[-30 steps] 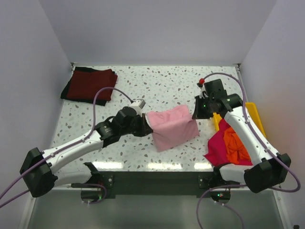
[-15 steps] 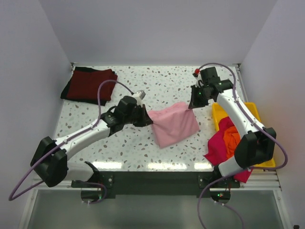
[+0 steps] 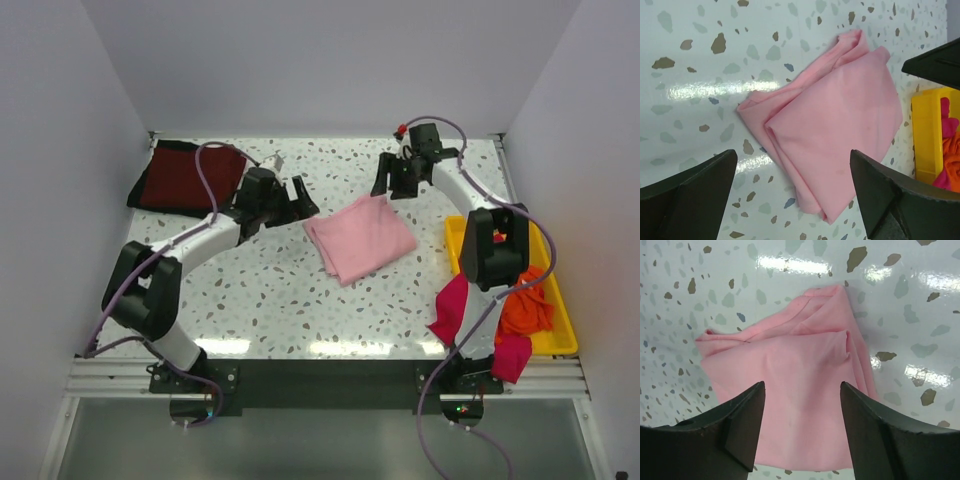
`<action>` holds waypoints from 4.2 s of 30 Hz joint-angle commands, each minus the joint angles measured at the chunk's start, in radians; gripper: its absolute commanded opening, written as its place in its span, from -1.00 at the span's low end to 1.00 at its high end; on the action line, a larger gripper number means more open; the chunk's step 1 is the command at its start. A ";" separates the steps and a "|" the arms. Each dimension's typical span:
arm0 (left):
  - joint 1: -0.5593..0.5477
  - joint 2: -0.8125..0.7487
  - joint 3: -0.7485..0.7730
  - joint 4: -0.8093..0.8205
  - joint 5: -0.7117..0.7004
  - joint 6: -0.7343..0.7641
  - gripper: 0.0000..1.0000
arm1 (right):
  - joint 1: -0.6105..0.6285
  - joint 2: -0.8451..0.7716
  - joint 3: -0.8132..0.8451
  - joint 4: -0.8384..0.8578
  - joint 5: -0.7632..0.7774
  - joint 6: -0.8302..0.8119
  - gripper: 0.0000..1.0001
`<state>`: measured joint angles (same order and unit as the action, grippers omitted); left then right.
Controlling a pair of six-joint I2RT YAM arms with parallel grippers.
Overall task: Fold and stack the t-shirts
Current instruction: Fold the tshirt, then neatly place the folded tshirt to the corner
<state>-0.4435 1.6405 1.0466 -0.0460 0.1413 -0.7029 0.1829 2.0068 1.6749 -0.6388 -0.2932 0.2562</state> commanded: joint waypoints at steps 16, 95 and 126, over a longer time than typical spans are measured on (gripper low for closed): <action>-0.012 -0.208 -0.310 0.273 0.164 -0.046 1.00 | 0.004 -0.352 -0.432 0.275 -0.162 -0.002 -0.06; -0.235 0.150 0.041 -0.060 -0.301 0.293 -1.00 | 0.141 -0.431 -0.715 0.229 -0.153 0.046 -0.21; 0.336 0.130 0.630 -0.451 -0.080 0.988 -1.00 | 0.128 -0.365 -0.719 0.218 -0.284 -0.043 -0.14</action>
<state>-0.1612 1.7416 1.5864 -0.4576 -0.0017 0.2466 0.3141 1.6249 0.9405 -0.4324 -0.5343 0.2382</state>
